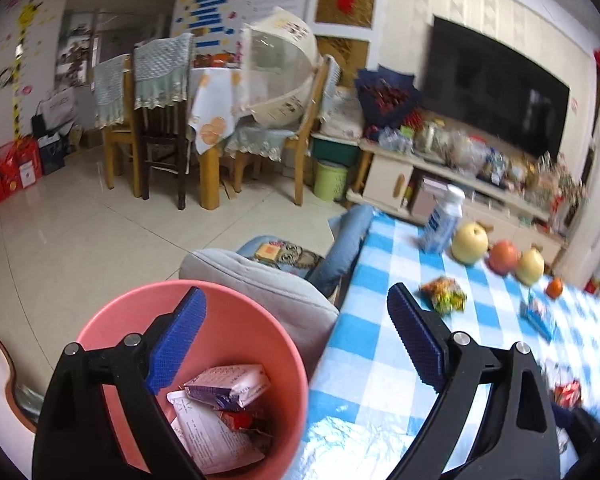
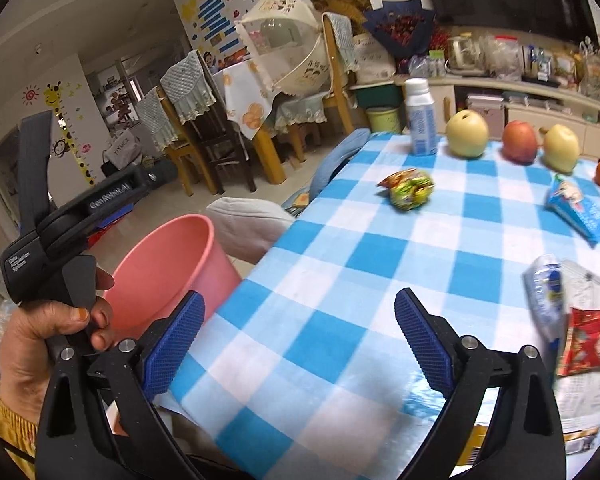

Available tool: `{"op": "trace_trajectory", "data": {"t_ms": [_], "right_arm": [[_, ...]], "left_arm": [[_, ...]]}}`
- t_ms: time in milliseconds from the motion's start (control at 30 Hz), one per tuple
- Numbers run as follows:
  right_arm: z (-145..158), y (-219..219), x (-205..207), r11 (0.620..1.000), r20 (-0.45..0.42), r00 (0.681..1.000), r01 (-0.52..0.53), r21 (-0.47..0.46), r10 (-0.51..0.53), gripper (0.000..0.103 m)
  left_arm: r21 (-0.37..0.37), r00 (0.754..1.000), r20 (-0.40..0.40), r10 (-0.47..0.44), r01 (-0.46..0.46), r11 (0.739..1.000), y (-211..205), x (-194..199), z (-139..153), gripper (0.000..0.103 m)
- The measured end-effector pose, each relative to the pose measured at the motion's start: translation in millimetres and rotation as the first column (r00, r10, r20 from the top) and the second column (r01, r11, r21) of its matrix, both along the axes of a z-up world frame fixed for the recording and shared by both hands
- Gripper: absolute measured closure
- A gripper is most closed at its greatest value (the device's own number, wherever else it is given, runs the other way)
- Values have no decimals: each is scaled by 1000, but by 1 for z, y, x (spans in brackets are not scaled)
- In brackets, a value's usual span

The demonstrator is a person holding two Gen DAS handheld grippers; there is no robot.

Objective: Collect trash
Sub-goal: 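Bring both open tools back to the wrappers on the table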

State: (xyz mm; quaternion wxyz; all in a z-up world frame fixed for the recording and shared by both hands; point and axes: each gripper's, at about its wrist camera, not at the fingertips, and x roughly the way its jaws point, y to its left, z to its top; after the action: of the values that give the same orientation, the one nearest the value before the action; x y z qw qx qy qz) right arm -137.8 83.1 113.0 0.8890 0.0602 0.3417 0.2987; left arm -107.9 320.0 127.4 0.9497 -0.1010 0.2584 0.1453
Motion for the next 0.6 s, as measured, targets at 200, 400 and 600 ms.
{"op": "trace_trajectory", "data": {"t_ms": [200,400,600], "right_arm": [[5,-21,-6,999,62,997,36,1,-36,7],[4,-42,-8,998,81,995,54,8,-55,5],[3,-54,-13,998,97,994,60,-23,-57,5]], "left_arm": [[-21,999,-16,-29,28,999,-13,4,-1,11],[-15,999,3,-37,37,999,-24,5,-2,11],[7,996,-3,-91,91,996,-44,12,-5,11]]}}
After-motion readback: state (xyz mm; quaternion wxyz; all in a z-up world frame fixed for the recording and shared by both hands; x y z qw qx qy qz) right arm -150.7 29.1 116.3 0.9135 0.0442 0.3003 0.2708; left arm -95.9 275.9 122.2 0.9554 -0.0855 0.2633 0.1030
